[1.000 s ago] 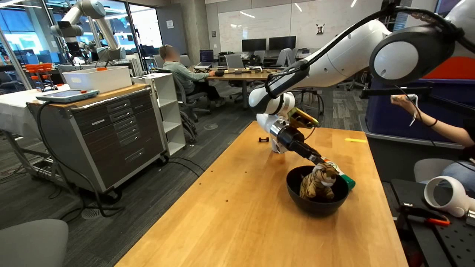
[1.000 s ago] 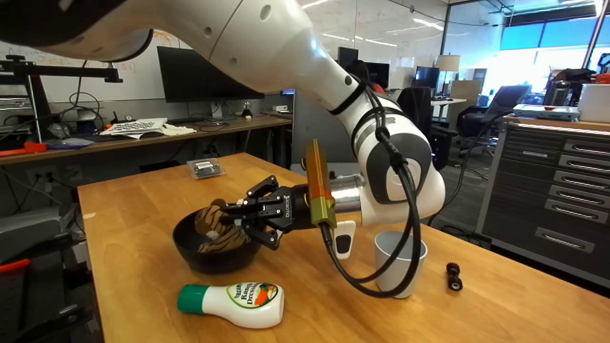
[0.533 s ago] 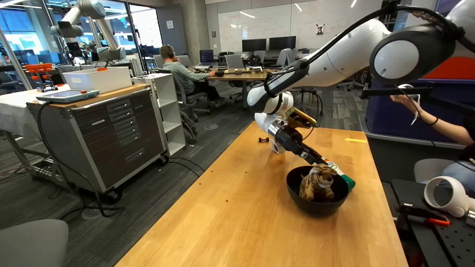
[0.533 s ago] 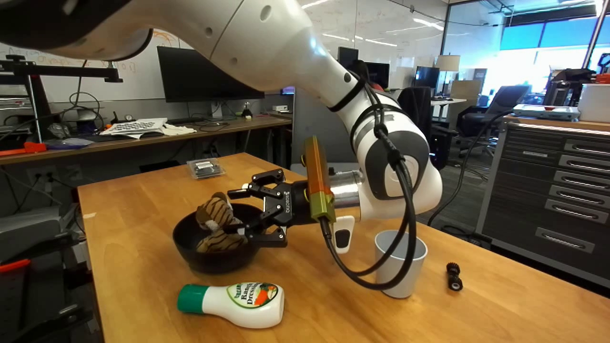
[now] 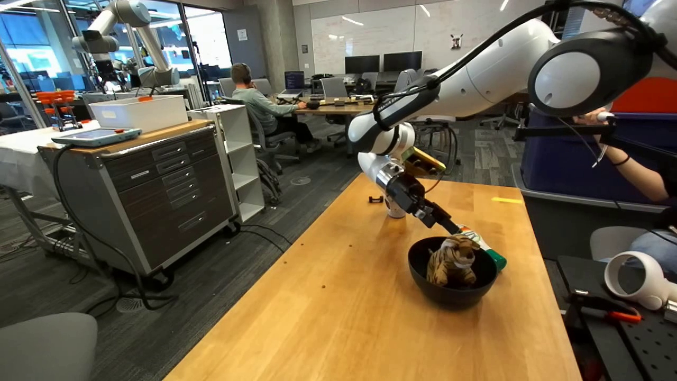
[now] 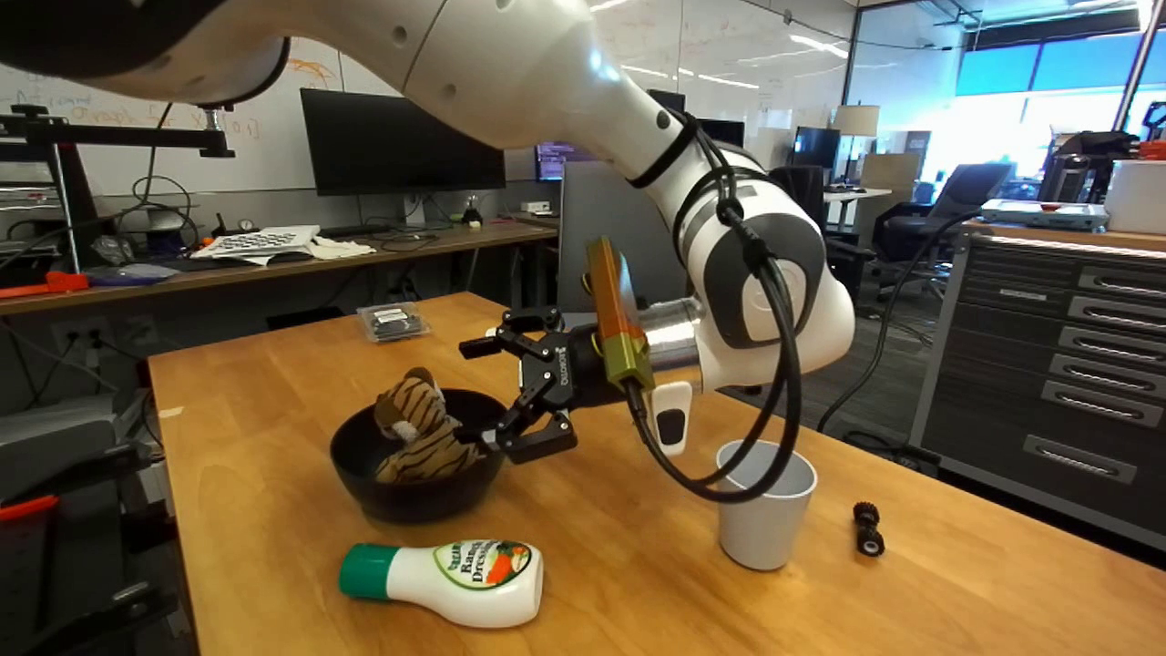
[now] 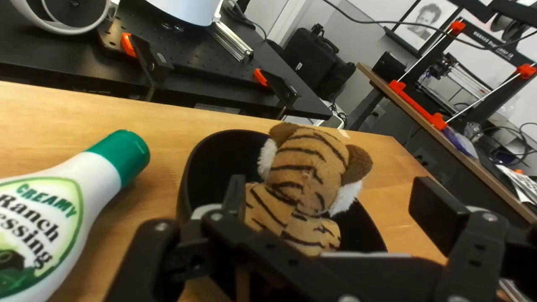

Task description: Pick this stuffed tiger and place it in the bowl

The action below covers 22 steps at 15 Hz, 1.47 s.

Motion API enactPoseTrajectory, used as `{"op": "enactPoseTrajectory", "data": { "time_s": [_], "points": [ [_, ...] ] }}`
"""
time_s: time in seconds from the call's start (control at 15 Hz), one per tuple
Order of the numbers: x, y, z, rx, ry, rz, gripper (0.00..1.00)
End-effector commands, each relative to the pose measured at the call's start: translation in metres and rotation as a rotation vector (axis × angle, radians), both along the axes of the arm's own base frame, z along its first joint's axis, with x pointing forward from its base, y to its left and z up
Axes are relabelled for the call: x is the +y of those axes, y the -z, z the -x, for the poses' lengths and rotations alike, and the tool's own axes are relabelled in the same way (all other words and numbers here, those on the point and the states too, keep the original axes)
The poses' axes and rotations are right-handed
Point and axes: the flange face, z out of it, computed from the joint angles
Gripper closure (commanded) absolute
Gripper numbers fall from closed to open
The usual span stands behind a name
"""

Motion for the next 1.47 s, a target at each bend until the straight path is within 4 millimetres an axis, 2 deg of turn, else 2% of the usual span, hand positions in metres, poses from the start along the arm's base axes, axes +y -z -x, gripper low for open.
{"op": "enactPoseTrajectory", "data": {
  "time_s": [0.0, 0.47, 0.8, 1.13, 1.33, 1.4],
  "points": [
    [0.011, -0.031, -0.014, -0.066, 0.003, 0.082, 0.0],
    [0.042, -0.091, -0.04, -0.277, 0.067, 0.324, 0.0],
    [0.071, -0.123, -0.051, -0.475, 0.102, 0.523, 0.0],
    [0.098, -0.131, -0.045, -0.66, 0.141, 0.714, 0.0],
    [0.112, -0.124, -0.026, -0.717, 0.177, 0.823, 0.0],
    [0.104, -0.116, -0.053, -0.697, 0.162, 0.753, 0.0]
  ]
}}
